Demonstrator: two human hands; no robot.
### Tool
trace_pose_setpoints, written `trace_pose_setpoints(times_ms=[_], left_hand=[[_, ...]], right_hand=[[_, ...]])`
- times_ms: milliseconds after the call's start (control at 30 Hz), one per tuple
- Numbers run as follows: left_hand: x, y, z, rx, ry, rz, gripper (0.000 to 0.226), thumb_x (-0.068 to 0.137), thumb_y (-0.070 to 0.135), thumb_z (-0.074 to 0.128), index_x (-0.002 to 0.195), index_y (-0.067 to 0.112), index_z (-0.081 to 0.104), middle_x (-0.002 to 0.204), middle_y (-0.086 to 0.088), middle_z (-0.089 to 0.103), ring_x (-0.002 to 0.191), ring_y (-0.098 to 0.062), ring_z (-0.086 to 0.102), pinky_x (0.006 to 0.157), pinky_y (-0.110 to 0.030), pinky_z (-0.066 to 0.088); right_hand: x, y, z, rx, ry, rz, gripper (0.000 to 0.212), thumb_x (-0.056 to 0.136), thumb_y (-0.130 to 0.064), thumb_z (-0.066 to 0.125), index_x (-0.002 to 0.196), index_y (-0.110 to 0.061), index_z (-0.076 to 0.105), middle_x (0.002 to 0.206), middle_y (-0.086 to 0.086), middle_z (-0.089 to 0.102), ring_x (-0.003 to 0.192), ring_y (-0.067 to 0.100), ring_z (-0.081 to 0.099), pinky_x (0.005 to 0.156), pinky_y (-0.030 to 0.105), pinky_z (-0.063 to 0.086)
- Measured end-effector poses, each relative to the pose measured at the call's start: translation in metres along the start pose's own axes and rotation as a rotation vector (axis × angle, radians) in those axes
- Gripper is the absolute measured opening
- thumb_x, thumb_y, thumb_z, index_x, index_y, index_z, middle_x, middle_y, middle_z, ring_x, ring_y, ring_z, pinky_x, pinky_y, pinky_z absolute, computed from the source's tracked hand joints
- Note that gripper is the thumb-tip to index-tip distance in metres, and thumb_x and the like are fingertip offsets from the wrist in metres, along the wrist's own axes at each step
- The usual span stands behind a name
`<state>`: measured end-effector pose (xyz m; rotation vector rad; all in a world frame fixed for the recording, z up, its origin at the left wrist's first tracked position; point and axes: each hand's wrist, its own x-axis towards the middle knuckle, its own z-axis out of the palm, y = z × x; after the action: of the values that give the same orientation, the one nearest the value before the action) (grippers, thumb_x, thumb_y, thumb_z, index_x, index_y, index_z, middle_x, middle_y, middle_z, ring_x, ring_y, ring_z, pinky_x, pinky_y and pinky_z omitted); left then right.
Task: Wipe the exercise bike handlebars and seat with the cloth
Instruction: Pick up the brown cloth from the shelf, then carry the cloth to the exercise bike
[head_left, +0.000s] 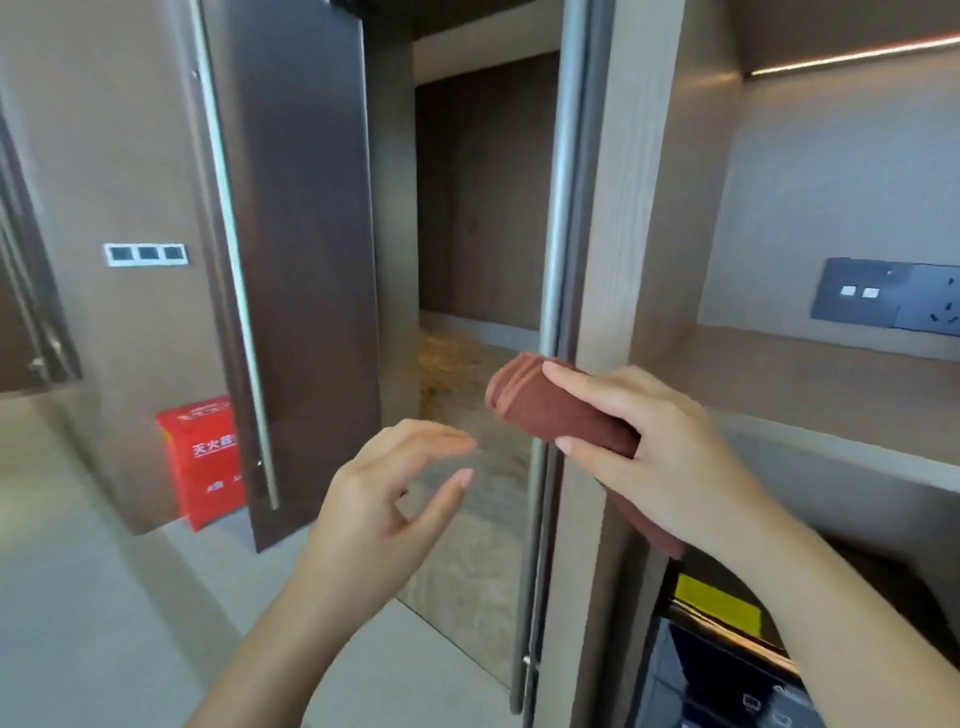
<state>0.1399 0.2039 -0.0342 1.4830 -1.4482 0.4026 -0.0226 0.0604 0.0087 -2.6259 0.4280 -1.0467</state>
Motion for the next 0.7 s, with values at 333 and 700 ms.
trace_pose_setpoints(times_ms=[333, 700], left_hand=[[-0.141, 0.024, -0.180, 0.446, 0.118, -0.336, 0.025, 0.083, 0.028, 0.054, 0.100, 0.015, 0.067, 0.100, 0.005, 0.066, 0.096, -0.011, 0.061, 0.083, -0.027, 0.049], [-0.308, 0.095, -0.345, 1.182, 0.181, -0.637, 0.030, 0.084, 0.032, 0.055, 0.100, 0.010, 0.067, 0.102, -0.007, 0.067, 0.095, -0.027, 0.061, 0.080, -0.041, 0.048]], right_hand=[[-0.023, -0.176, 0.121, 0.317, -0.111, -0.205, 0.053, 0.080, -0.025, 0.067, 0.128, -0.040, 0.048, 0.099, -0.007, 0.055, 0.088, 0.003, 0.051, 0.076, 0.005, 0.037], [-0.098, -0.388, 0.216, 0.588, -0.276, -0.426, 0.054, 0.083, -0.026, 0.064, 0.132, -0.035, 0.045, 0.103, -0.001, 0.055, 0.094, 0.013, 0.052, 0.075, 0.007, 0.038]])
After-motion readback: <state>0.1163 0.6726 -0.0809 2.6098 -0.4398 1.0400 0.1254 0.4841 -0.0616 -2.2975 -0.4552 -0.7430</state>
